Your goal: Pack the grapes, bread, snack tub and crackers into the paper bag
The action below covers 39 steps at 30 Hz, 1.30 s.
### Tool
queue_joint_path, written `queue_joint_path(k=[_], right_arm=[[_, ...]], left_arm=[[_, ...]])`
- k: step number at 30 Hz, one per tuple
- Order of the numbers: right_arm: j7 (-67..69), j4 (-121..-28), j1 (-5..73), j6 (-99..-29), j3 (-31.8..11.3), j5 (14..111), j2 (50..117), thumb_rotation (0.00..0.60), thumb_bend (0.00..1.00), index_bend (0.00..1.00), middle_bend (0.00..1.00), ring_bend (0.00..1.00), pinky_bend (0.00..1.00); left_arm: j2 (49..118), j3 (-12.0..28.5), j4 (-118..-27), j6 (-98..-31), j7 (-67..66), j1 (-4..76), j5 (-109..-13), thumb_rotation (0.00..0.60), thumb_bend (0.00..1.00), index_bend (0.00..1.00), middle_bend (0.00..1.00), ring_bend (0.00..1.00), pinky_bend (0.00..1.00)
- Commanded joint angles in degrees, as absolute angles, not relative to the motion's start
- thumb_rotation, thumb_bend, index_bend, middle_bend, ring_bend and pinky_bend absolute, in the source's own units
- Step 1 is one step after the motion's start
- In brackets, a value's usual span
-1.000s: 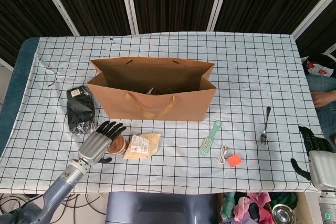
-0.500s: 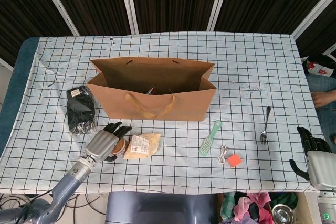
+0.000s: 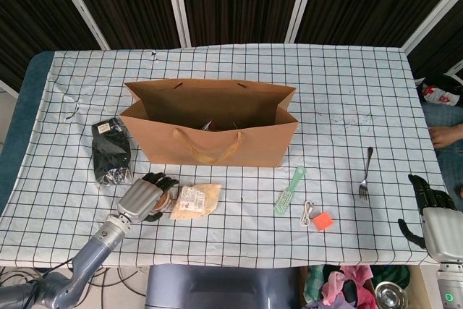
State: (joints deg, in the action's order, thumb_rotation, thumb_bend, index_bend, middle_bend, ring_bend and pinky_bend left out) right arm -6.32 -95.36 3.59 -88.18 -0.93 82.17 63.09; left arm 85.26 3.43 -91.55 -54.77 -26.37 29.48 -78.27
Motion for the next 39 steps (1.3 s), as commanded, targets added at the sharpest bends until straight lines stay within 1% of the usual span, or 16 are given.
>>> queue_joint_path(k=[1, 5, 7, 9, 16, 22, 28, 30, 33, 39], right_arm=[[-6.3, -95.3, 3.5, -88.1, -1.1, 82.2, 63.1, 0.600, 0.25, 0.01, 0.09, 0.21, 0.19], [-6.1, -95.3, 3.3, -88.0, -1.4, 82.4, 63.2, 0.600, 0.25, 0.01, 0.09, 0.21, 0.19], [-6.1, -95.3, 3.3, -88.0, -1.5, 82.4, 63.3, 0.600, 0.25, 0.01, 0.09, 0.21, 0.19], [-6.1, -95.3, 3.2, -87.9, -1.6, 82.5, 63.3, 0.600, 0.25, 0.01, 0.09, 0.21, 0.19], [-6.1, -95.2, 3.0, -87.7, -2.0, 82.3, 63.4, 0.600, 0.25, 0.01, 0.09, 0.21, 0.19], [-6.2, -95.1, 2.7, -87.7, -2.4, 82.2, 63.4, 0.600, 0.25, 0.01, 0.09, 0.21, 0.19], [-6.1, -94.8, 2.4, -87.9, -3.1, 81.6, 63.4, 0.600, 0.25, 0.01, 0.09, 0.21, 0.19], [-5.9, -94.7, 2.2, -88.0, -3.3, 81.4, 63.3, 0.600, 0.25, 0.01, 0.09, 0.21, 0.19], [-5.8, -94.7, 2.0, -88.2, -3.6, 81.1, 63.2, 0.600, 0.25, 0.01, 0.09, 0.21, 0.19], [-5.7, -94.5, 1.8, -88.2, -3.9, 80.7, 63.1, 0.600, 0.25, 0.01, 0.09, 0.21, 0.19]], left_arm=[[85.5, 3.3, -91.1, -55.6, -26.4, 29.5, -78.4, 0.600, 0.31, 0.23, 0.33, 0.25, 0.36], [85.8, 3.0, -90.2, -56.9, -26.1, 29.5, -79.1, 0.600, 0.38, 0.30, 0.42, 0.35, 0.45], [85.9, 3.0, -90.1, -57.8, -25.7, 29.4, -79.7, 0.600, 0.39, 0.34, 0.46, 0.38, 0.49], [85.7, 2.9, -90.5, -58.7, -24.8, 29.3, -80.6, 0.600, 0.40, 0.35, 0.47, 0.40, 0.51], [82.5, 2.0, -93.5, -62.3, -21.7, 28.4, -84.0, 0.600, 0.41, 0.36, 0.47, 0.40, 0.51], [77.6, 0.9, -100.3, -65.1, -19.2, 27.8, -88.4, 0.600, 0.41, 0.36, 0.47, 0.40, 0.51], [71.7, 0.2, -109.2, -69.4, -20.2, 27.6, -96.1, 0.600, 0.40, 0.36, 0.47, 0.40, 0.51], [69.8, 0.6, -112.5, -69.6, -21.0, 27.9, -97.1, 0.600, 0.40, 0.35, 0.47, 0.40, 0.51], [67.6, 2.3, -116.8, -69.7, -23.3, 28.6, -97.3, 0.600, 0.40, 0.35, 0.46, 0.40, 0.51], [65.5, 7.9, -123.9, -69.7, -26.6, 31.0, -95.3, 0.600, 0.40, 0.35, 0.46, 0.40, 0.51]])
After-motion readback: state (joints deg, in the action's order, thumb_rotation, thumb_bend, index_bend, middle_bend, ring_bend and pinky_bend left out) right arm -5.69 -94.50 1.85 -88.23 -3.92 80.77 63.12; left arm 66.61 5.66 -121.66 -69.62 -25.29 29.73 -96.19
